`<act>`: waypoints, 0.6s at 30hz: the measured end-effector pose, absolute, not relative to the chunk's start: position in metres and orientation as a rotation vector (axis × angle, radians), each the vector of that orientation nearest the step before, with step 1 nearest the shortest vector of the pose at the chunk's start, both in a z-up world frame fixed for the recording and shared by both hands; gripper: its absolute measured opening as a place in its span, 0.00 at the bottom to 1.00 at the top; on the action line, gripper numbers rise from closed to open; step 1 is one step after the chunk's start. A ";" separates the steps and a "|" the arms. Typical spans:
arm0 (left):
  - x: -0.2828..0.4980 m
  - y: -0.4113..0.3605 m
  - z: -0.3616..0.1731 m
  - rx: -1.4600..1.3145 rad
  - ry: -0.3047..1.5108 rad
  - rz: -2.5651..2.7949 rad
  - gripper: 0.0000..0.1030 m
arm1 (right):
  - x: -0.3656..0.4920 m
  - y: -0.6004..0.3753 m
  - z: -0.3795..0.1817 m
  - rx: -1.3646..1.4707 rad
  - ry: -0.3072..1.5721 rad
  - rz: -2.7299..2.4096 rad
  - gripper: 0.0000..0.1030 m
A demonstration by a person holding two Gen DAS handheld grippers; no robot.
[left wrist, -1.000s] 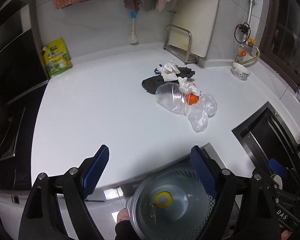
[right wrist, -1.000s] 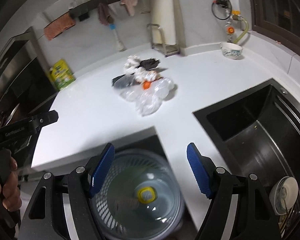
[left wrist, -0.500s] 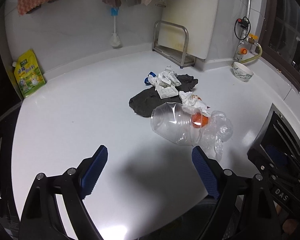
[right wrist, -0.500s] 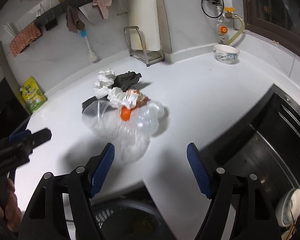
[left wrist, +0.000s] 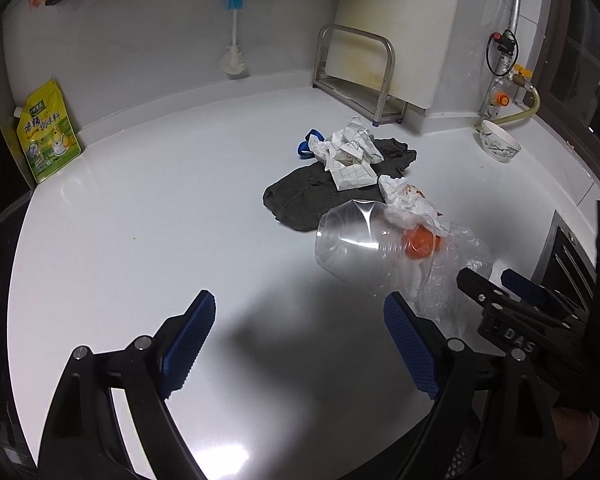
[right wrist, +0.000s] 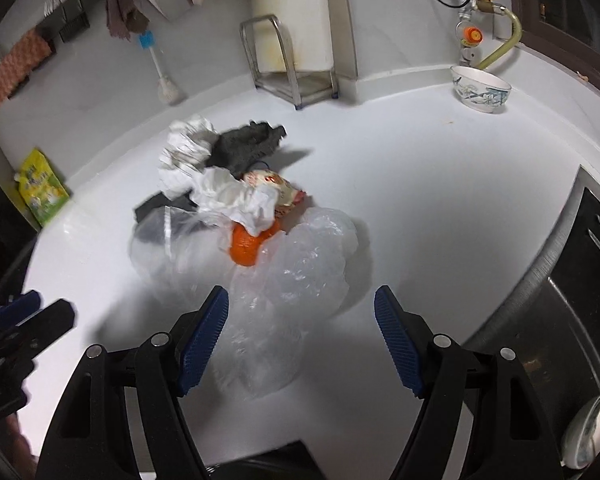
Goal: Collect trash
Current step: 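Grasp the clear plastic bag with the right tool, then grasp the clear plastic cup rim with the left tool while the right tool holds the bag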
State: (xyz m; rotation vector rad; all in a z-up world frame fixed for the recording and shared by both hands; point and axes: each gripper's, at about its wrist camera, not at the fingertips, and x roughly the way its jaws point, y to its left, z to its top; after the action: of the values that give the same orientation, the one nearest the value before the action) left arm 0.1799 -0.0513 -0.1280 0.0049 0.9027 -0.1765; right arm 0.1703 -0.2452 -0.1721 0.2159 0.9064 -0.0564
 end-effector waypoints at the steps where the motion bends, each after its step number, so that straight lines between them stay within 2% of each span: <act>1: 0.180 -0.051 -0.128 0.001 0.905 -0.178 0.82 | 0.173 -0.246 -0.174 0.218 0.908 -0.058 0.70; 7: 0.182 -0.058 -0.131 0.009 0.899 -0.178 0.82 | 0.184 -0.247 -0.182 0.198 0.918 -0.077 0.68; 8: 0.182 -0.060 -0.132 0.013 0.896 -0.177 0.82 | 0.184 -0.248 -0.183 0.200 0.916 -0.080 0.65; 10: 0.182 -0.064 -0.134 0.022 0.894 -0.183 0.82 | 0.184 -0.250 -0.185 0.206 0.925 -0.072 0.45; 12: 0.182 -0.068 -0.136 0.027 0.893 -0.191 0.82 | 0.184 -0.252 -0.189 0.213 0.941 -0.066 0.31; 15: 0.182 -0.075 -0.138 0.031 0.889 -0.199 0.82 | 0.180 -0.254 -0.189 0.221 0.937 -0.055 0.21; 18: 0.182 -0.082 -0.138 0.030 0.883 -0.211 0.82 | 0.172 -0.258 -0.185 0.208 0.916 -0.059 0.17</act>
State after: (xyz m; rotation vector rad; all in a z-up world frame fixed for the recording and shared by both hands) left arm 0.1816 -0.0825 -0.1384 0.0296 0.8831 -0.2114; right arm 0.1724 -0.2583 -0.1850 0.2084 0.9163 -0.0591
